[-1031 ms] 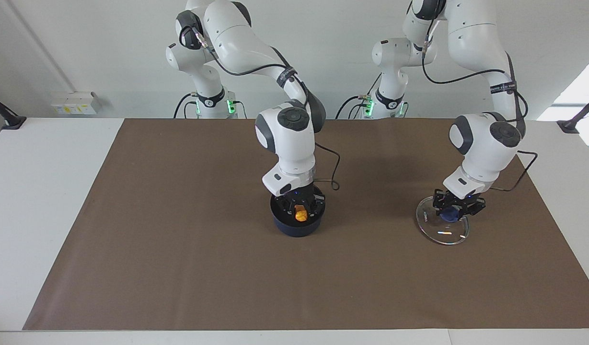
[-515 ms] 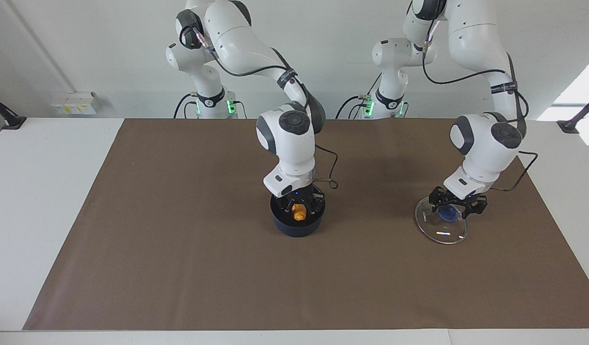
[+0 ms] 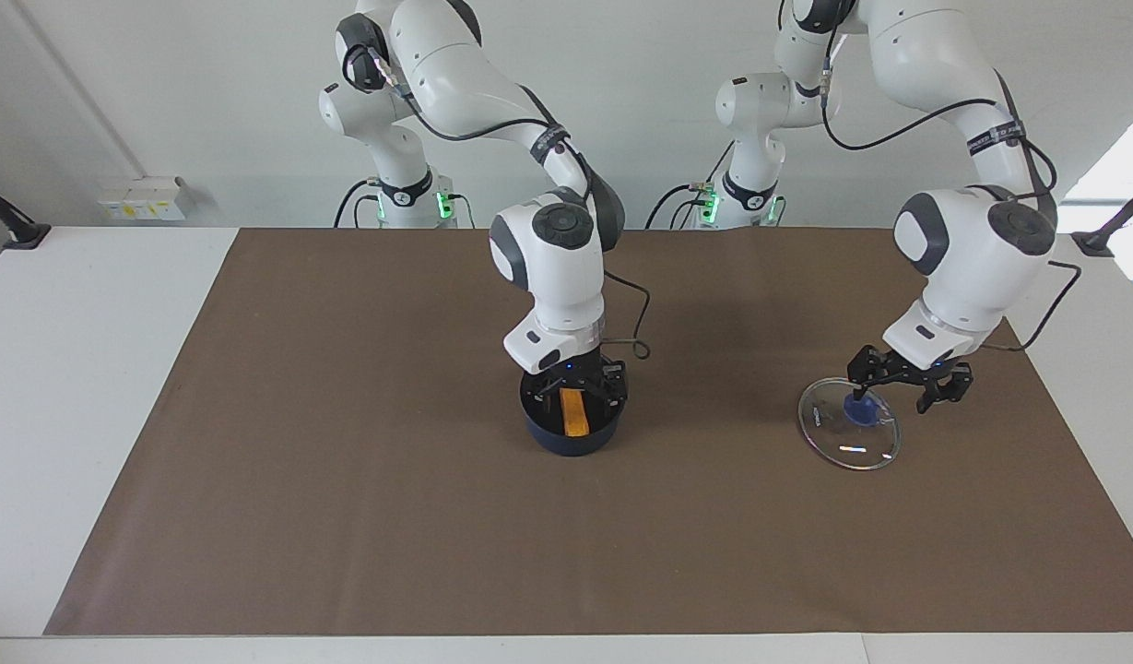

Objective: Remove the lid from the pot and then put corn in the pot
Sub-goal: 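Release the corn into the pot while the left gripper releases the lid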

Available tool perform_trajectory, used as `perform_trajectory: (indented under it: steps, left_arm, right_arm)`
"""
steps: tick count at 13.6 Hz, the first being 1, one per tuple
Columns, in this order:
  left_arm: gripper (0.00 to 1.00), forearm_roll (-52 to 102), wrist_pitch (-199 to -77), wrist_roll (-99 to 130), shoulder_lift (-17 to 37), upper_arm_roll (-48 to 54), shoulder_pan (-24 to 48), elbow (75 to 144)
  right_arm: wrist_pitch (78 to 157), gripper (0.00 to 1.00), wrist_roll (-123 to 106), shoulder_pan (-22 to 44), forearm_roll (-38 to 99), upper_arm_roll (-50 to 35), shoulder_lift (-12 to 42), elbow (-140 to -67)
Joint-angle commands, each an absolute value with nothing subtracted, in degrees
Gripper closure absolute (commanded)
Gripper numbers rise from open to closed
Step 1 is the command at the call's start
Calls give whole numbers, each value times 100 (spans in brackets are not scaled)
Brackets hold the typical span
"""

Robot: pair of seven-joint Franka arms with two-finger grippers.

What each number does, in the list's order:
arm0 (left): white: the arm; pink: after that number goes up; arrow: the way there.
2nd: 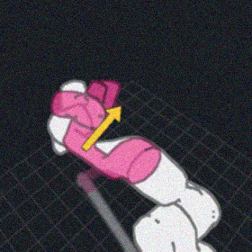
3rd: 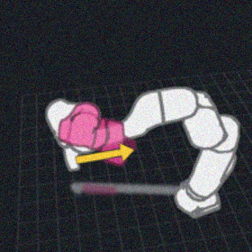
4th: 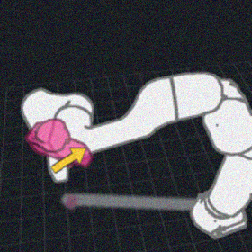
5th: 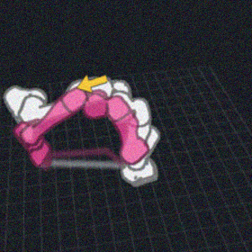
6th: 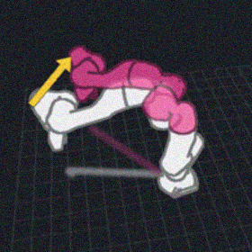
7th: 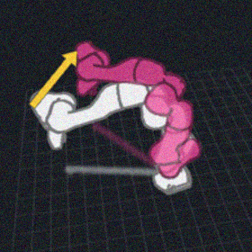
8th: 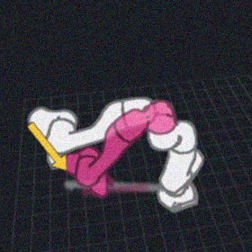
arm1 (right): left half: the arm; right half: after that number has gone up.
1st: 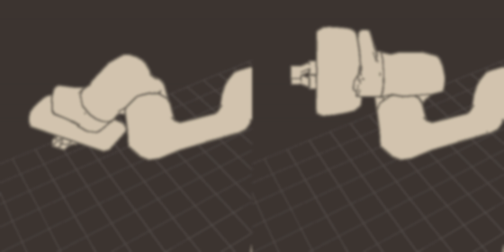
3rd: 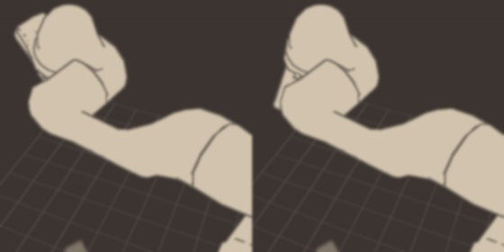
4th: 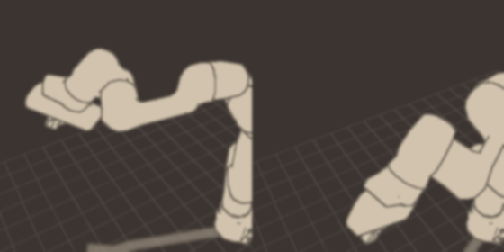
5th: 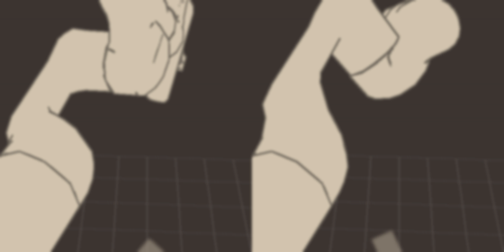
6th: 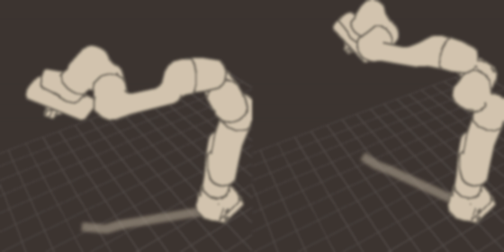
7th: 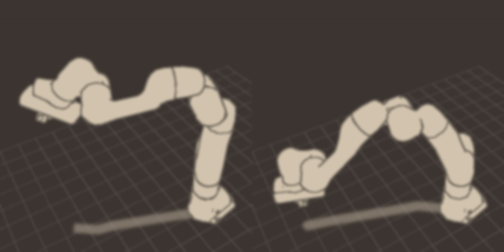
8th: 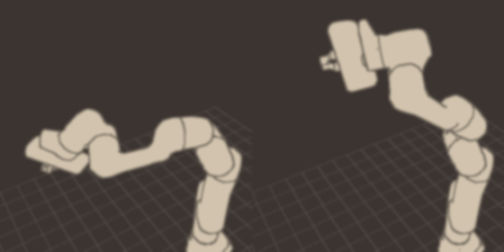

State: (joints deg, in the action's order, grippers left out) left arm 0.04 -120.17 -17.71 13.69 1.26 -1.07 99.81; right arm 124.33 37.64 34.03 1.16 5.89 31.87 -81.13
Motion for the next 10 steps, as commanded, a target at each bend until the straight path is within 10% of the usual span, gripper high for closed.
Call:
perform_trajectory:
  steps: [1, 10]
  left_arm:
    - [0, 35, -10937, -1434, 1345, 149, -70, 8969]
    - [0, -158, -9063, -959, 503, 185, 255, 7770]
  right_arm:
    - [12121, 0, 3359, 3209, 132, 650, 2682, -8314]
    - [10337, 0, 1628, 1795, 123, 668, 1284, -8314]
